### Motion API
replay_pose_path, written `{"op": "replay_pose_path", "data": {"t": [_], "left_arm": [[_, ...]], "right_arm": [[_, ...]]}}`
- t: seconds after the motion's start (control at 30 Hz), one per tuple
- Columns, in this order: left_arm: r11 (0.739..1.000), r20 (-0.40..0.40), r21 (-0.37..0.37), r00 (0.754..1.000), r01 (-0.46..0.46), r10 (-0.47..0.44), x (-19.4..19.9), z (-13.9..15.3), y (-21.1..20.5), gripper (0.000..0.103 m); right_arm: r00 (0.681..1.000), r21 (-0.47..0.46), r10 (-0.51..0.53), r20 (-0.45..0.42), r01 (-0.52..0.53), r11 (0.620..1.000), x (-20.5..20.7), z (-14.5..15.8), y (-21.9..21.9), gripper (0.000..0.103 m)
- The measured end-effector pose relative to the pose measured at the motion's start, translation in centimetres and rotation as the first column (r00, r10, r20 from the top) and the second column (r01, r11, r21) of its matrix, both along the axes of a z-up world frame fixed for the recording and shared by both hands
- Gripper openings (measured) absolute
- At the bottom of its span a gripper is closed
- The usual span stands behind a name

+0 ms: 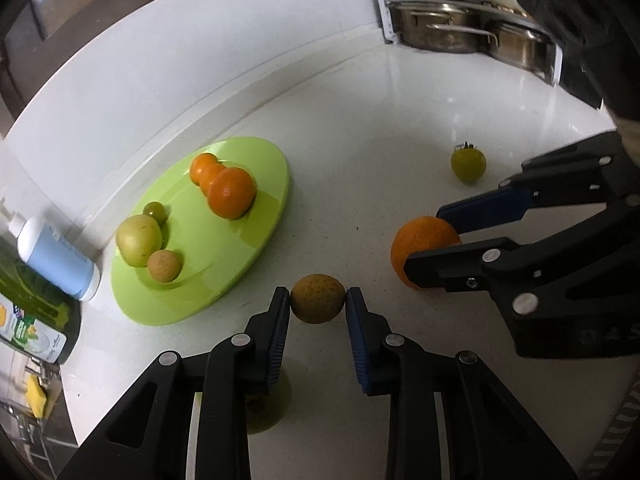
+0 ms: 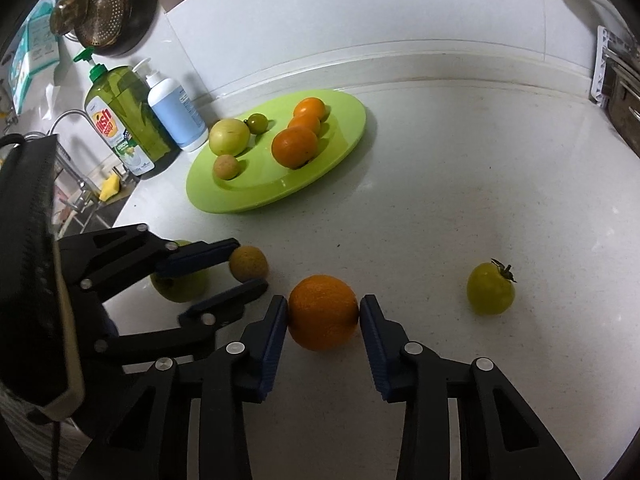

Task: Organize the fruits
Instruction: 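Grasp the brown kiwi with the left tool while the right tool grasps an orange, then carry the kiwi and orange over the green plate with both tools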

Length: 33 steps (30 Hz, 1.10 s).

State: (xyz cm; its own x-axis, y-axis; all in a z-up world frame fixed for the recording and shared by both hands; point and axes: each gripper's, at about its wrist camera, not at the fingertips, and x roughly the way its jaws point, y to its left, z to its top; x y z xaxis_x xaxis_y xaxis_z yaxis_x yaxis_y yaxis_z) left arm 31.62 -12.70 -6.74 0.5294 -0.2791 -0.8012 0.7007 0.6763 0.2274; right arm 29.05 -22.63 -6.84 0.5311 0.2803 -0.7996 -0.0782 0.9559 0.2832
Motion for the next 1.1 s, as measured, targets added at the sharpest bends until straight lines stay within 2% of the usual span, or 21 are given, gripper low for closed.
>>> {"op": "replay_pose_path", "data": {"t": [0.33, 0.6, 0.73, 1.1], "left_arm": [[0.994, -0.012, -0.088, 0.998, -0.07, 0.07, 0.2, 2.3, 1.9, 0.029], [0.985, -0.018, -0.13, 0.993, -0.116, 0.114, -0.1, 3.2, 3.0, 0.029], [0.98, -0.019, -0.149, 0.991, -0.135, 0.133, -0.1, 3.5, 3.5, 0.029], [0.968, -0.039, -0.19, 0.986, -0.166, 0.161, -0.1, 3.9, 4.3, 0.029]], "right_arm": [[1.0, -0.011, -0.013, 0.016, 0.014, 1.0, -0.4, 0.5, 0.1, 0.037], [1.0, -0.043, -0.007, -0.007, 0.007, 0.999, -0.1, 0.5, 0.7, 0.037], [0.999, -0.037, -0.019, -0.049, 0.017, 0.999, 0.5, -0.2, 0.7, 0.038], [0.999, -0.043, 0.006, -0.033, -0.007, 0.999, 0.1, 0.7, 1.3, 0.038]]}}
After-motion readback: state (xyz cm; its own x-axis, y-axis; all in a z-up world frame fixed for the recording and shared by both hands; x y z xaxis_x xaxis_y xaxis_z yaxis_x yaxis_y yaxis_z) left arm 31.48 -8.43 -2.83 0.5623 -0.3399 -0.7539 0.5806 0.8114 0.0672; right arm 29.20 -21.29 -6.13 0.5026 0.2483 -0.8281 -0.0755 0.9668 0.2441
